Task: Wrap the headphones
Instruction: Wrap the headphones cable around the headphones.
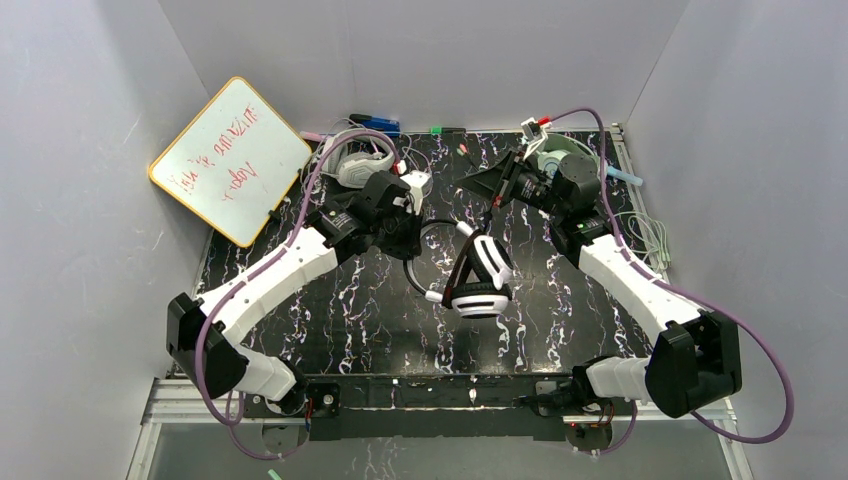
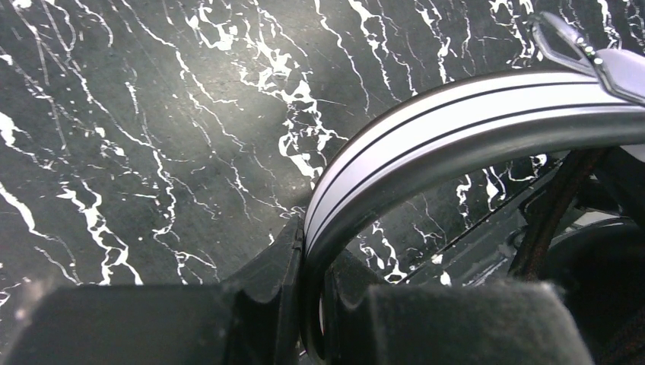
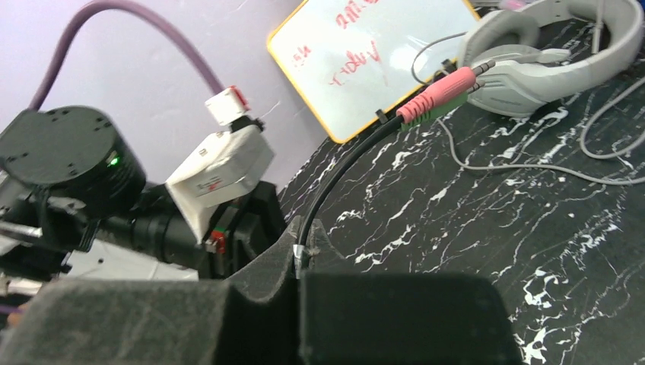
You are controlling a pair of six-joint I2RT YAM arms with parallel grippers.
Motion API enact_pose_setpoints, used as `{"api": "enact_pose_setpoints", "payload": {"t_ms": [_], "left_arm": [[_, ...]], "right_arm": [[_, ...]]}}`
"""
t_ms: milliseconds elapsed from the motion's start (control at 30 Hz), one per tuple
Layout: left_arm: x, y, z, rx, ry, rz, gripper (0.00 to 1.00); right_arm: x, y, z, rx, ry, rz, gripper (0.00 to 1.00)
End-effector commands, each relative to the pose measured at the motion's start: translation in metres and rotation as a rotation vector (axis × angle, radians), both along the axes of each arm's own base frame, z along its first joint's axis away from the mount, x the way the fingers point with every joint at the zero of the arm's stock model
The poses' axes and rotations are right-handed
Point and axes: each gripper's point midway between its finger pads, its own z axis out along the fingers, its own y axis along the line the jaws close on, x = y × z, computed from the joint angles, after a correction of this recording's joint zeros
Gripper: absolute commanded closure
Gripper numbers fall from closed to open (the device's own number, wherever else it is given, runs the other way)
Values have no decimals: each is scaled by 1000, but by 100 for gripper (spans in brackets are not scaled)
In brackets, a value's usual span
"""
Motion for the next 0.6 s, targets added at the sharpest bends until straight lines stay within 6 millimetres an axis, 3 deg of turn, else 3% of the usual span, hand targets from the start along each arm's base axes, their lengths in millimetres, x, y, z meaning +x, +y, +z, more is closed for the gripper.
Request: {"api": "enact_pose_setpoints", "payload": {"t_ms": [0,167,300,567], "left_arm": [[-11,-17,10,-85,50,-36,100],[-12,-23,4,-99,78,-32,100],[-12,-26,-3,-95,113,-3,100],[-7,-37,-13,-112,186,50,100]], "right_arm": [[-17,1,43,57,-171,74,97],[-10,0,47,49,-186,13,97],[-33,10,58,62,-303,116,93],[-78,14,44,64,-398,331,90]]}}
